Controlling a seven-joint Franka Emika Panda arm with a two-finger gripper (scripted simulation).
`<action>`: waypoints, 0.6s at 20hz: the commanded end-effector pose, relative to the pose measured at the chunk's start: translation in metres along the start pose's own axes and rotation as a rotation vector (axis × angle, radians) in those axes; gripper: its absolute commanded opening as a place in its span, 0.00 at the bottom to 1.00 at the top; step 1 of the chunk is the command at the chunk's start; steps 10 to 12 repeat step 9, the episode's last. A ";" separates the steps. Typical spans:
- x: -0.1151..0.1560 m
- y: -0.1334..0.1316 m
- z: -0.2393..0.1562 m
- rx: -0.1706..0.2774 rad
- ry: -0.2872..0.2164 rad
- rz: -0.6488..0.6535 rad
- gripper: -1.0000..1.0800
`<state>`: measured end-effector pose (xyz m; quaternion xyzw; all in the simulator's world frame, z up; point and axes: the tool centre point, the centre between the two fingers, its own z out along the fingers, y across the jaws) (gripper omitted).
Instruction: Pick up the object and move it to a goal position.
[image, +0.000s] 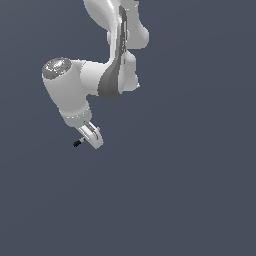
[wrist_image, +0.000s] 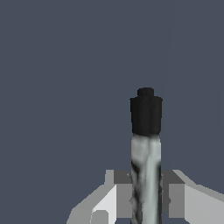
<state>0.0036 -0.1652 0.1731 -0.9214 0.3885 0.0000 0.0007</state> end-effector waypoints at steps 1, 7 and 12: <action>0.011 0.016 -0.013 0.000 -0.001 -0.002 0.00; 0.025 0.034 -0.028 -0.001 0.000 -0.002 0.00; 0.026 0.034 -0.029 -0.001 0.000 -0.002 0.00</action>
